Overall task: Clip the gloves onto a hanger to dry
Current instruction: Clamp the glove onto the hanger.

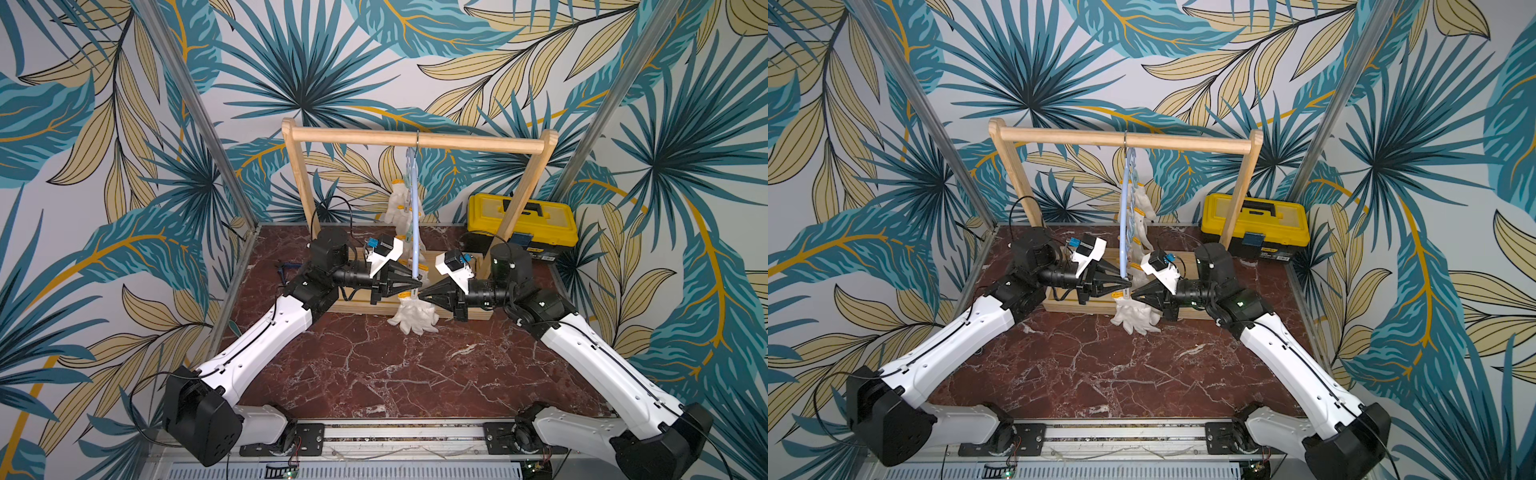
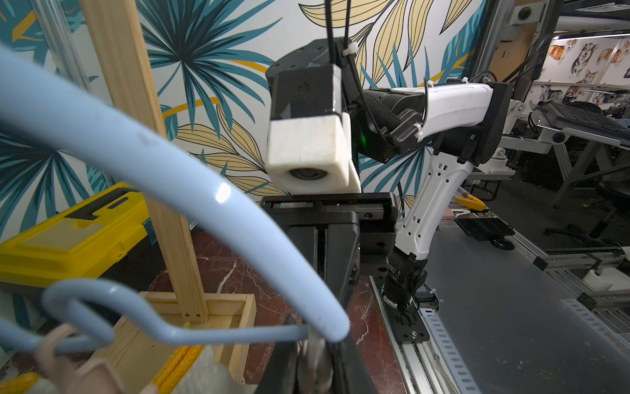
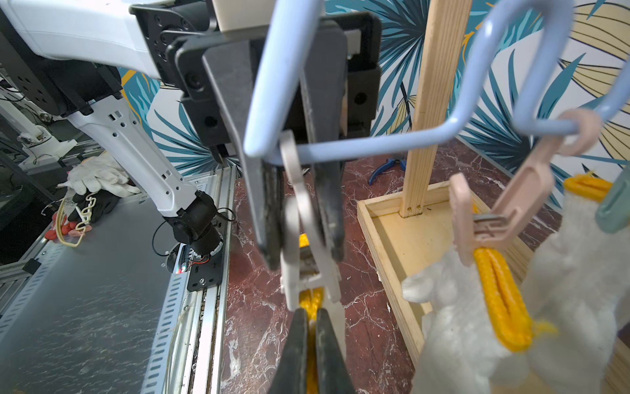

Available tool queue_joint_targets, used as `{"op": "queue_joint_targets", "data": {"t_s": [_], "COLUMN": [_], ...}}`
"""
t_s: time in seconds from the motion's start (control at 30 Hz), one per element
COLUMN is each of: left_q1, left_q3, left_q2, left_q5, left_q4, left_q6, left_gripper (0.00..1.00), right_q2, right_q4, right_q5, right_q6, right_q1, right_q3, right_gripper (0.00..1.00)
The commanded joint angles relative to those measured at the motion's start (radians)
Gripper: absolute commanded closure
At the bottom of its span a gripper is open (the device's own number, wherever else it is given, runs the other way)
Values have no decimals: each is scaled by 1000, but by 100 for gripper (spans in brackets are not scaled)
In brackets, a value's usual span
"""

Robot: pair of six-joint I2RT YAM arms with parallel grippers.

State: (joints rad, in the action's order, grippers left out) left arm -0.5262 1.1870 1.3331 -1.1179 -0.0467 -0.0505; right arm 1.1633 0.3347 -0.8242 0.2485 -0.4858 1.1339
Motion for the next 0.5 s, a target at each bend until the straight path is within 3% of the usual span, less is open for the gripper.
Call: {"op": "queue_joint_targets", "data": {"t_s": [0.0,0.47], "left_q1": [5,6], "left_q3": [48,43], "left_q2": [0,3], "left_q5": [-27,-31], "left_q4": [9,9], "left_q6": [9,5], "left_gripper": [100,100], "right_q2": [3,-24], "right_q4": [-8,-108], "right_q5": [-31,-8], "right_q6": [5,-44], "right_q1": [2,2], "right_q3": [10,-11], "right_gripper": [100,100]}}
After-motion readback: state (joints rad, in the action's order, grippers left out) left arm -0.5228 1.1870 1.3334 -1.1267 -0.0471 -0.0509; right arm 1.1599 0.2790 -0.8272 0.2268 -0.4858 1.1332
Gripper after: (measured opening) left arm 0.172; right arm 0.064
